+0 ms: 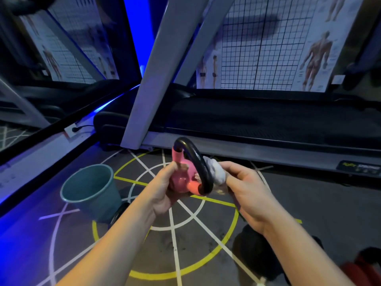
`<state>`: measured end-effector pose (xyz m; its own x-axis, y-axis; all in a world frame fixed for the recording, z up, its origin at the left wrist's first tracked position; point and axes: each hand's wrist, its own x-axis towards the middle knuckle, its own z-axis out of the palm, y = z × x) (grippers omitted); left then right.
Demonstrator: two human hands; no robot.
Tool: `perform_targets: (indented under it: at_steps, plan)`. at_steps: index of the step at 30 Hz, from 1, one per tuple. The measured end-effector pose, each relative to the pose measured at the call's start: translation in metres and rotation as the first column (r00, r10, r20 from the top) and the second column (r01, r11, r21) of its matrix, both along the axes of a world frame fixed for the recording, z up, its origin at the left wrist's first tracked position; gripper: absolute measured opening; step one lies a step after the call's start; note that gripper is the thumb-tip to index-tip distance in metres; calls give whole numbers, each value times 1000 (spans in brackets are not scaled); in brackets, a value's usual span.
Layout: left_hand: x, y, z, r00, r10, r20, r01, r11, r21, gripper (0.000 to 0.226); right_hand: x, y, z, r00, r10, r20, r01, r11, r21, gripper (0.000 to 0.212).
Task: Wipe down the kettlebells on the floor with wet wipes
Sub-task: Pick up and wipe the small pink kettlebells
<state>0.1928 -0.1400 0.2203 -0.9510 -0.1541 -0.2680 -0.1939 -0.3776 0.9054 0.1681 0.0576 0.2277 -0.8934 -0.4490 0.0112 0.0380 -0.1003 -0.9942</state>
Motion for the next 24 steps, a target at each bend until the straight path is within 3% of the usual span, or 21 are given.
perform_targets:
  at_steps: [6,10,13,16,19,24]
  plan:
    - [-2,-2,-4,992,-111,-53,108,992,-67,55,4,-2,0,994,113,-2,-112,992,61,20]
    - [-6,-5,-6,993,-95,-72,95,995,-10,38,8,1,5,979,203,-13,-204,978,-39,31]
    - [-7,-5,-7,999,-45,-28,45,999,-8,38,18,-1,9,967,242,-76,-243,970,-14,19]
    - [-6,1,-10,1000,15,25,-17,999,43,38,25,-13,4,974,226,-35,-228,972,-54,30]
    - [-3,7,-14,999,-24,22,21,994,108,43,30,-21,7,970,244,18,-240,964,-113,34]
    - [-4,1,-12,993,-93,-77,95,995,25,26,25,-12,13,945,328,1,-328,944,-20,30]
